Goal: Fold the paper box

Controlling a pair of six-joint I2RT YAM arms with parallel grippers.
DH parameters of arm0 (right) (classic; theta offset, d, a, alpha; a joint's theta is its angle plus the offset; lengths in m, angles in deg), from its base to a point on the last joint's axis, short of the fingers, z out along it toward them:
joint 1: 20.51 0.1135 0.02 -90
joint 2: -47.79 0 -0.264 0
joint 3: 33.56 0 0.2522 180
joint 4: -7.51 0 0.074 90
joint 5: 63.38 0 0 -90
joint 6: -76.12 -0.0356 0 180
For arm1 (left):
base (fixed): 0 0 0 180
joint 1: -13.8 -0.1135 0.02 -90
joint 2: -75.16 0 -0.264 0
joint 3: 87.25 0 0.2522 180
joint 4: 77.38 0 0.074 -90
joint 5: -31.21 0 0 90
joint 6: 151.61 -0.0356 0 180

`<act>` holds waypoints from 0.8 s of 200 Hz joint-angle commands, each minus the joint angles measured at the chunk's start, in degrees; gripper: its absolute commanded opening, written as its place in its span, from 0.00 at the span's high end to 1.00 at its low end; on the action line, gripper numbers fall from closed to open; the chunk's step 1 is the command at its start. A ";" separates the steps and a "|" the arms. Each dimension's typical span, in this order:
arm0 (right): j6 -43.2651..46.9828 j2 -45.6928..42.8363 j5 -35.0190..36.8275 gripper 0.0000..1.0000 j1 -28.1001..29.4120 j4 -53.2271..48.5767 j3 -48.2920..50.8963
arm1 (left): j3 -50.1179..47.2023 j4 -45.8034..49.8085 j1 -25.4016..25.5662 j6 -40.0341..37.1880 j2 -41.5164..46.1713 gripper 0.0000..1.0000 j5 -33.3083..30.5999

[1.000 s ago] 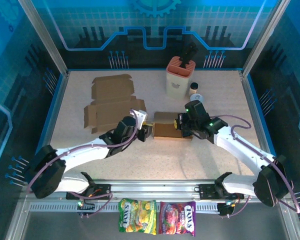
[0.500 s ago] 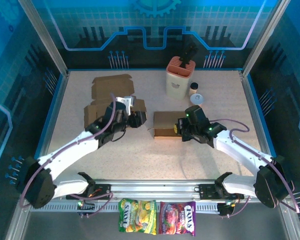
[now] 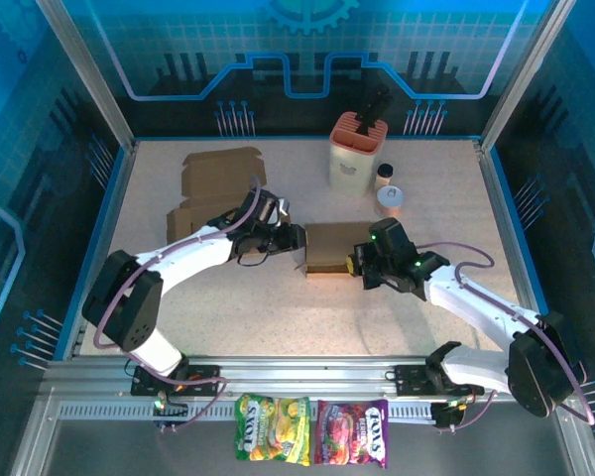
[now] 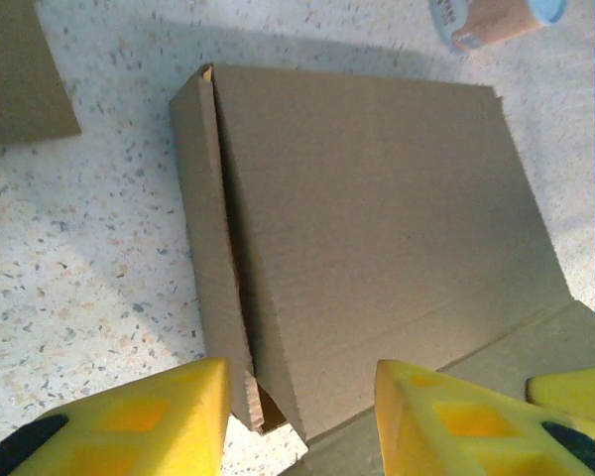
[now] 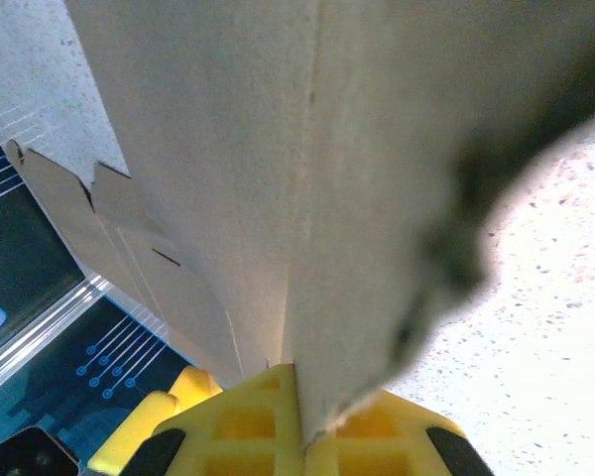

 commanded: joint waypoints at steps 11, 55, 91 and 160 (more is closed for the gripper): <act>1.25 -1.08 -0.71 0.99 0.07 -1.78 1.53 | 1.66 -0.36 0.12 1.17 -3.18 0.57 3.47; 3.01 -1.16 -1.47 0.85 -0.08 -4.04 2.01 | 2.23 -0.31 1.31 0.35 -6.87 0.58 3.25; 7.40 -2.93 -2.96 0.64 -1.17 -7.95 1.80 | 2.17 -0.81 2.04 -0.15 -8.96 0.57 3.25; 57.33 -7.91 -5.32 0.28 -15.96 -31.68 -12.60 | 1.46 -0.68 2.46 -1.33 -9.20 0.60 1.59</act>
